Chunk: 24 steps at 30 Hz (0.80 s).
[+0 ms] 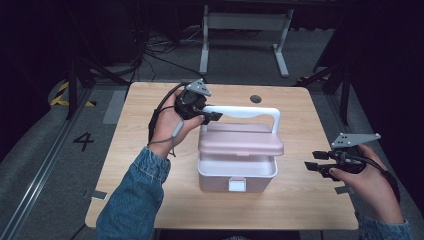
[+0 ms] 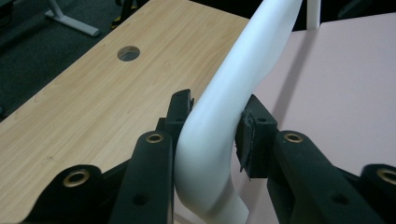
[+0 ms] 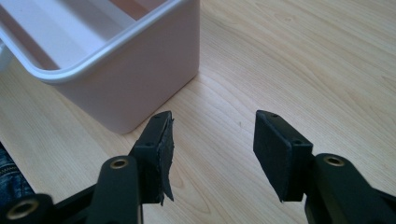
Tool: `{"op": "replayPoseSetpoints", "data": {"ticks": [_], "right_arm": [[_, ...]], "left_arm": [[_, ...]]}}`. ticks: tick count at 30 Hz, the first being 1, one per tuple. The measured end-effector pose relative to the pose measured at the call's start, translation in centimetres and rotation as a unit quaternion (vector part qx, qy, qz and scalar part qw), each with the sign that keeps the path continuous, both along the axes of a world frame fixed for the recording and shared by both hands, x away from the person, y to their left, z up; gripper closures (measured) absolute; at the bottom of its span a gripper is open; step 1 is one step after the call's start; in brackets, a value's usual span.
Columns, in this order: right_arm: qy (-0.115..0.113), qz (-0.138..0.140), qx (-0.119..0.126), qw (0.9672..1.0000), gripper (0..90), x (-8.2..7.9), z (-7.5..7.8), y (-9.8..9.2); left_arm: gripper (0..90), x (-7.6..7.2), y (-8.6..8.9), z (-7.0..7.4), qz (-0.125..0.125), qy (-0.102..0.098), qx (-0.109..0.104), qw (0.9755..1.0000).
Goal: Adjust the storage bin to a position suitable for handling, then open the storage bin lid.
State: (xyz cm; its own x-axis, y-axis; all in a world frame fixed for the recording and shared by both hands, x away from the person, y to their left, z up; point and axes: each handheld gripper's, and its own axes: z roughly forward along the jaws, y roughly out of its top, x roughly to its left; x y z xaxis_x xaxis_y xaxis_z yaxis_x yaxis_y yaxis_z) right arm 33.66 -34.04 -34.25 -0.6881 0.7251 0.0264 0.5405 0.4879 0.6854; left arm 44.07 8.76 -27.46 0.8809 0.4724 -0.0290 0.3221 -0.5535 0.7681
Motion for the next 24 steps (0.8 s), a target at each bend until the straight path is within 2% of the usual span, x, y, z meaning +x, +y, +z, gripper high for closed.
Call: {"op": "replayPoseSetpoints", "data": {"ticks": [1,4,11,16,21,24], "right_arm": [[-0.007,0.004,0.008,0.9999,51.2,-0.1,0.2,0.1],[-0.01,0.013,0.015,0.9997,50.8,-0.4,0.4,0.3],[-0.027,0.029,0.028,0.9988,53.5,-0.8,1.1,1.1],[-0.04,0.054,0.048,0.9966,63.5,-1.0,1.7,2.5],[-0.056,0.064,0.054,0.9949,68.6,-0.9,2.0,3.8],[-0.061,0.073,0.071,0.9929,74.0,-0.8,2.1,4.5]], "left_arm": [[69.9,0.3,0.1,-0.1,0.004,0.003,-0.007,1.0],[70.2,0.5,0.1,0.0,0.007,0.003,-0.007,0.9999],[70.2,0.9,-0.1,0.3,0.006,0.006,0.001,1.0],[70.2,1.2,0.0,0.3,0.007,0.009,0.0,0.9999],[70.0,1.8,0.0,0.3,0.012,0.021,-0.008,0.9997],[69.9,2.1,0.0,0.3,0.014,0.026,-0.01,0.9995]]}}
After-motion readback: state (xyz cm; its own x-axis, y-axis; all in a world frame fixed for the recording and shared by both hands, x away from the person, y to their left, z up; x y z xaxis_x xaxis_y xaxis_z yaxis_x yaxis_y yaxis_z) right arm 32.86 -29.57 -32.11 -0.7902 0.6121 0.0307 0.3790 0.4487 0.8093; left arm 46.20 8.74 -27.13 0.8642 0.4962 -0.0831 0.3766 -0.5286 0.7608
